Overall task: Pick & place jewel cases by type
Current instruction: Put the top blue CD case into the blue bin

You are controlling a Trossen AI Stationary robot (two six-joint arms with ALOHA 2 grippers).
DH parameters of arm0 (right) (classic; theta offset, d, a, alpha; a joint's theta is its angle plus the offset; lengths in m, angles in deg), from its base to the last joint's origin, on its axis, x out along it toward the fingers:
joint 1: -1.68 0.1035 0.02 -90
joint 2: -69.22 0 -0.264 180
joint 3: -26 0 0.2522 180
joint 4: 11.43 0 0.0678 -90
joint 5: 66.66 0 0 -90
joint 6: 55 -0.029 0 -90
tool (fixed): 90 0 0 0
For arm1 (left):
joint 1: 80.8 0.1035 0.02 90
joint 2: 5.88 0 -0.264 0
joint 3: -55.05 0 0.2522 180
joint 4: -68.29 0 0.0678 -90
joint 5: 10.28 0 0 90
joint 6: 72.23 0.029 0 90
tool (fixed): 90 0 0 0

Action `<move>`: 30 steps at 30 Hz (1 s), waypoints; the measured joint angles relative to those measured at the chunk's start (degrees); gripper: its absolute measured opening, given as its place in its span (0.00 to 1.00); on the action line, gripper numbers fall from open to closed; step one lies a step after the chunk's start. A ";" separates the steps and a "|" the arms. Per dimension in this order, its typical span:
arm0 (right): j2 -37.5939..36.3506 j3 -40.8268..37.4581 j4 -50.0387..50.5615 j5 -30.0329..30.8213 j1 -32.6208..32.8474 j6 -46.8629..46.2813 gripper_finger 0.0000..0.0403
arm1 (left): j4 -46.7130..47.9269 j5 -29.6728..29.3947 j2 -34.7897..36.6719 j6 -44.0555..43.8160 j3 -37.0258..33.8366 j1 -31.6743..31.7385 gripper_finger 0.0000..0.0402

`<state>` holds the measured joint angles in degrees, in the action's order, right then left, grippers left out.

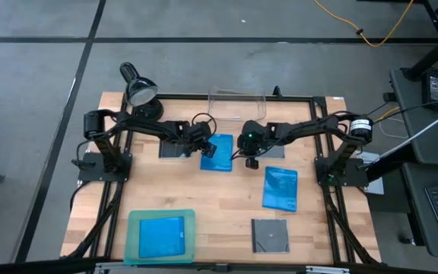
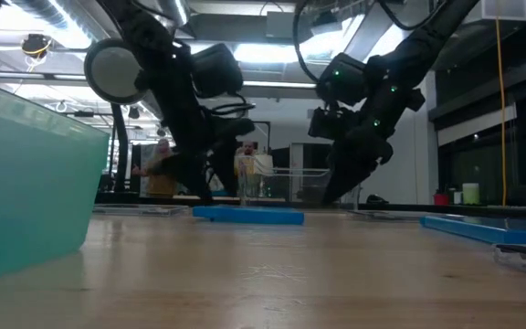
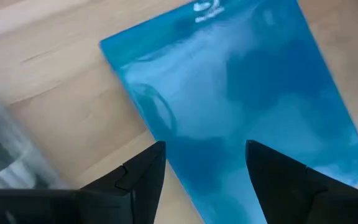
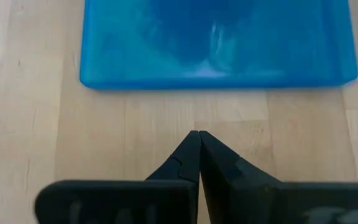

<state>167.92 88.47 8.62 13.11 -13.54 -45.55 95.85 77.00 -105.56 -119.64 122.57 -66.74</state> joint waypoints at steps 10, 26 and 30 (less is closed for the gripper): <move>0.72 0.00 -2.17 0.02 -0.07 0.11 0.03 | -1.72 2.12 -2.59 -0.81 0.02 -0.04 0.53; 0.72 -0.16 -0.63 -0.38 -1.11 -0.15 0.03 | -4.01 4.24 -2.81 -1.95 -0.03 -0.16 0.53; 1.48 -0.33 -1.11 -0.42 -1.07 -0.19 0.03 | -5.49 4.28 -2.81 -1.98 -0.05 -0.17 0.53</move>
<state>169.39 88.14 7.51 12.69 -14.61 -45.74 90.36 81.28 -108.36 -121.62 122.53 -66.91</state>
